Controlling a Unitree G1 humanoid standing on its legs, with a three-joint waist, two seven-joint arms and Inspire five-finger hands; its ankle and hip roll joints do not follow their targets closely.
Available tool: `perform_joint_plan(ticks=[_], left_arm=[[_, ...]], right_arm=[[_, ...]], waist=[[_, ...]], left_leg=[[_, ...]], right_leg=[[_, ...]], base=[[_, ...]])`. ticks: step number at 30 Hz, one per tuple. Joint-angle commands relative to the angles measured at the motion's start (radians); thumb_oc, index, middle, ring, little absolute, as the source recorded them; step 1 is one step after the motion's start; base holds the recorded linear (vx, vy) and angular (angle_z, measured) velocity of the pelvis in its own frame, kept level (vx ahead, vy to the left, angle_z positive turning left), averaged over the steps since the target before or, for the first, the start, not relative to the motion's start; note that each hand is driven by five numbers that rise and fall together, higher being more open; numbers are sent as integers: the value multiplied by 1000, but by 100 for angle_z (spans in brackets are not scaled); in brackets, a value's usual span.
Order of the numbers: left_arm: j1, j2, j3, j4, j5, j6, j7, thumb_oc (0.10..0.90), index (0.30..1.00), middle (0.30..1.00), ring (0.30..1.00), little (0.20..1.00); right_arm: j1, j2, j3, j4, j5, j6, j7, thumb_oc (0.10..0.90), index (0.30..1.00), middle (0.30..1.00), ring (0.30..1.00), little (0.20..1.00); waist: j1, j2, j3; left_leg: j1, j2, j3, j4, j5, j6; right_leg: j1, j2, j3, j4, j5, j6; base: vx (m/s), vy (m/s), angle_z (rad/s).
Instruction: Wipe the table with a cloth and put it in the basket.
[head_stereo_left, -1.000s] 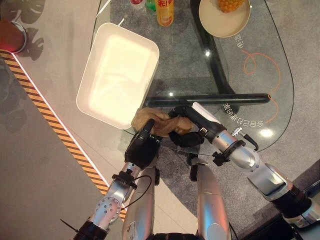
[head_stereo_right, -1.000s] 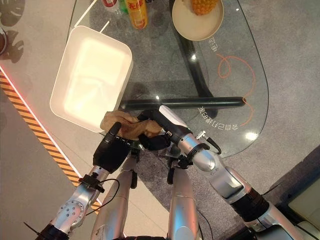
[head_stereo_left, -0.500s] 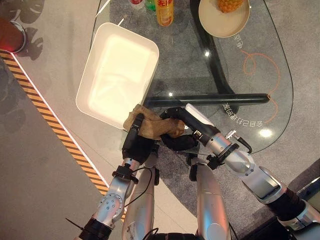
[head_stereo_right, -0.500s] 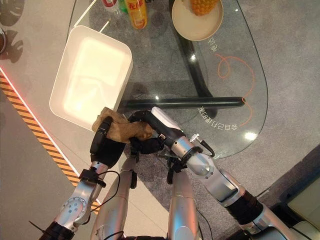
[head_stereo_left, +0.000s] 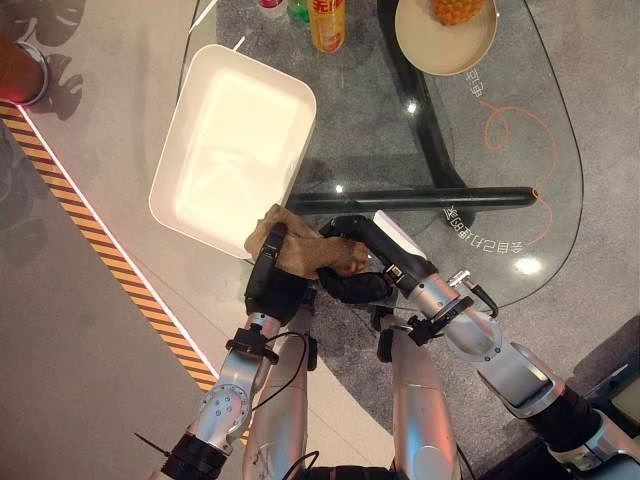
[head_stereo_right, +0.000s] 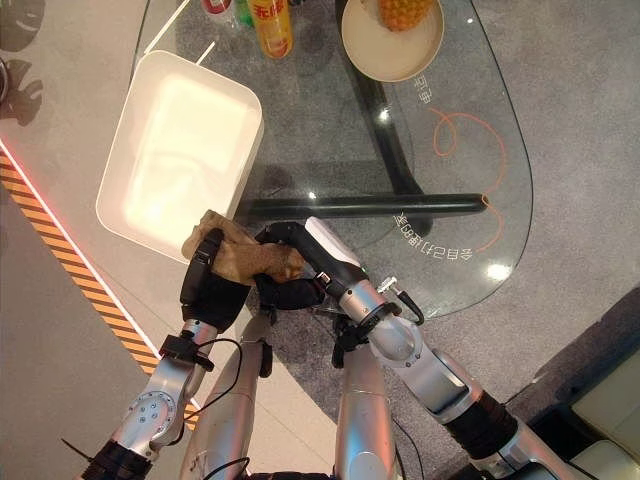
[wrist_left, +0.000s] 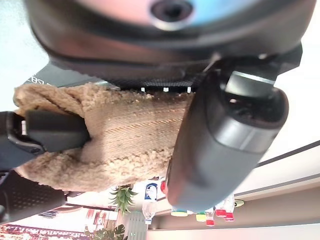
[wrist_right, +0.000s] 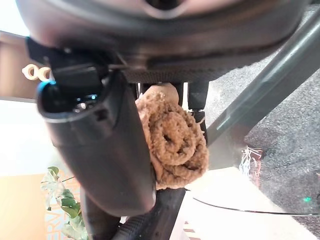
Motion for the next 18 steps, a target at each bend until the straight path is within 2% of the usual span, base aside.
perform_joint_plan(ticks=[1,12,18], left_arm=[[-6,-9,93,-213,13,-2,-115,100,300,300,300,200],[-6,-11,96,-210,39,-7,-101,100,300,300,300,200],[8,-7,123,-209,54,-19,-95,100,300,300,300,200]], right_arm=[[17,-13,-44,-74,-26,-25,-65,800,900,900,900,900],[21,-5,-87,-85,-25,-41,-159,800,900,900,900,900],[63,-17,-160,-108,-21,-64,-217,800,900,900,900,900]], waist=[[9,-31,-28],[5,-35,-28],[-3,-41,-28]], left_leg=[[7,-58,110,103,-133,40],[2,-54,114,111,-140,42],[4,-49,121,113,-146,43]], right_leg=[[58,62,-32,-192,122,24],[47,63,-29,-183,122,26],[44,68,-23,-176,120,29]], base=[[0,0,0],[0,0,0],[0,0,0]])
